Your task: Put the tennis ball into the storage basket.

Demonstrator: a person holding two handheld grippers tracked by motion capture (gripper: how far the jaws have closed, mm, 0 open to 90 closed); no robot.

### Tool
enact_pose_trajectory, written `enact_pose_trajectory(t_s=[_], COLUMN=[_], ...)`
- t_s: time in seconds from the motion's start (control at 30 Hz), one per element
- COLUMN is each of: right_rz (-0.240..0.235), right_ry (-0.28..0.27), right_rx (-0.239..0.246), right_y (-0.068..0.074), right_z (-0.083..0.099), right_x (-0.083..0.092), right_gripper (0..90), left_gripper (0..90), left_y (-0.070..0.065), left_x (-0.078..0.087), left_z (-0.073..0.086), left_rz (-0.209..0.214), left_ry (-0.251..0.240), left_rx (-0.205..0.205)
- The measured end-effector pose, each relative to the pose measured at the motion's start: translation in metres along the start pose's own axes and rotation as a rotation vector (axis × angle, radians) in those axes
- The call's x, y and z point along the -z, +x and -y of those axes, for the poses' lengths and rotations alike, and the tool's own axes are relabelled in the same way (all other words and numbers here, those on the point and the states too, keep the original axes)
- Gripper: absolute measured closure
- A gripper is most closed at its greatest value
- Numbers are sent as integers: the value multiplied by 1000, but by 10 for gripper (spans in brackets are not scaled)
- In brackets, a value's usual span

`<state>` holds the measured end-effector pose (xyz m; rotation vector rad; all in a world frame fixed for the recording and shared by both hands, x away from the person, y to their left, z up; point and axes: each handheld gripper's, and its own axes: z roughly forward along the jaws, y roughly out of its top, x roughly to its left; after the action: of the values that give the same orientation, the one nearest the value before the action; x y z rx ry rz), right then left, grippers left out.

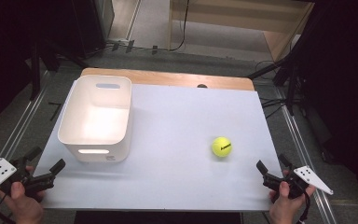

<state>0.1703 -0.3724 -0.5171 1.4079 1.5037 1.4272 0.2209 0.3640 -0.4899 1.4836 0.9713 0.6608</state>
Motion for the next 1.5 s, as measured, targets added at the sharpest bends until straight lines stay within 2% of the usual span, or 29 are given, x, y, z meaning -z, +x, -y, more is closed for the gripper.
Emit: enact_pose_trajectory(t_s=[0.23,0.33,0.37,0.4,0.5,0.57,0.63,0.7,0.77,0.83,0.87,0.97,1.0,1.03,1.13,1.2,1.3,1.47,1.5], right_rz=[6,-12,-41,-46,-36,-18,-35,-13,-14,-40,-48,-69,-37,-27,-16,-16,-29,-50,-66], right_ry=[1,0,5,7,3,12,10,36,45,50,56,81,93,84,86,90,116,130,147], right_rx=[13,10,3,4,10,22,28,21,23,35,35,26,50,63,86,85,101,120,122], right_y=[1,1,1,1,4,6,7,11,13,15,16,17,18,20,22,23,27,30,32], right_z=[1,0,0,0,-1,-2,-3,-3,-4,-7,-10,-14,-17,-18,-23,-25,-32,-40,-43], right_x=[1,2,2,2,4,4,2,1,0,1,0,-1,-2,-1,1,1,-2,-8,-10], right_gripper=[0,0,0,0,132,132,131,90,89,89,27,0,0,0,0,0,0,0,0], left_gripper=[0,0,0,0,0,0,0,0,0,0,0,0,0,0,0,0,0,0,0], left_y=[0,0,0,0,0,-1,-1,-2,-2,-2,-2,-2,-2,-2,-2,-2,-2,-3,-3], left_x=[-1,-1,-1,-1,-2,-2,-3,-3,-3,-3,-3,-2,-2,-3,-2,-2,-2,-3,-3], left_z=[0,0,0,0,0,0,0,0,0,1,1,1,1,1,1,1,1,1,1], left_rz=[1,2,3,3,3,5,11,13,14,16,16,20,21,22,23,22,23,24,24], left_ry=[0,-1,-2,-3,0,4,10,14,15,13,12,8,6,6,5,5,8,15,15], left_rx=[-4,-1,0,2,-1,-6,-10,-14,-16,-11,-10,-12,-13,-12,-13,-14,-17,-28,-29])
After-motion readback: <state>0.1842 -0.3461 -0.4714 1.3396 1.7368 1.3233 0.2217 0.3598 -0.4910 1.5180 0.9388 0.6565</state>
